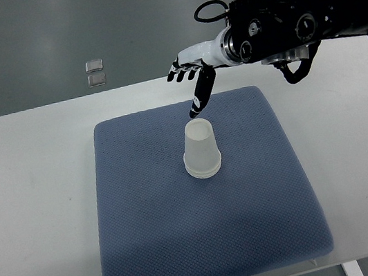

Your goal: Stack paper cups

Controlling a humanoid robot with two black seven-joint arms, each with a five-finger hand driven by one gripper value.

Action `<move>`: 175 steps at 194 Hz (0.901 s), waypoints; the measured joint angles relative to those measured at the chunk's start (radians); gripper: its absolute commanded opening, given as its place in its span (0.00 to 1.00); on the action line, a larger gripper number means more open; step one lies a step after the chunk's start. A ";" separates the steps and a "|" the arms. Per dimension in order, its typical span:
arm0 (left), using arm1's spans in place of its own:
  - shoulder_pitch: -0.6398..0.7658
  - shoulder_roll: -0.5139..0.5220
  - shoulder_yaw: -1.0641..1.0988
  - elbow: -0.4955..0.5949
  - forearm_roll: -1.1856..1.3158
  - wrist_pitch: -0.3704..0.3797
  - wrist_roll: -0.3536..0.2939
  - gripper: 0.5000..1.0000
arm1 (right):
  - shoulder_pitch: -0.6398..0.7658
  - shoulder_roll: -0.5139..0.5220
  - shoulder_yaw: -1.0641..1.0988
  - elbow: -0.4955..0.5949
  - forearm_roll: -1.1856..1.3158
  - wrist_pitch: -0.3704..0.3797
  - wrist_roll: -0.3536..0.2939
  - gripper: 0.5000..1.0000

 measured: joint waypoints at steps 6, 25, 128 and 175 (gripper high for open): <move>0.000 0.000 0.000 -0.001 0.000 0.000 0.000 1.00 | -0.003 -0.014 0.002 -0.003 0.001 -0.003 0.000 0.81; 0.000 0.000 0.000 -0.002 0.000 0.000 0.000 1.00 | -0.019 -0.054 0.020 -0.014 0.002 -0.017 0.003 0.81; 0.000 0.000 0.000 -0.008 0.000 0.000 0.001 1.00 | -0.728 -0.201 1.026 -0.503 0.144 -0.283 0.085 0.81; 0.000 0.000 0.000 -0.009 0.000 0.000 0.002 1.00 | -1.034 -0.128 1.550 -0.648 0.145 -0.158 0.168 0.81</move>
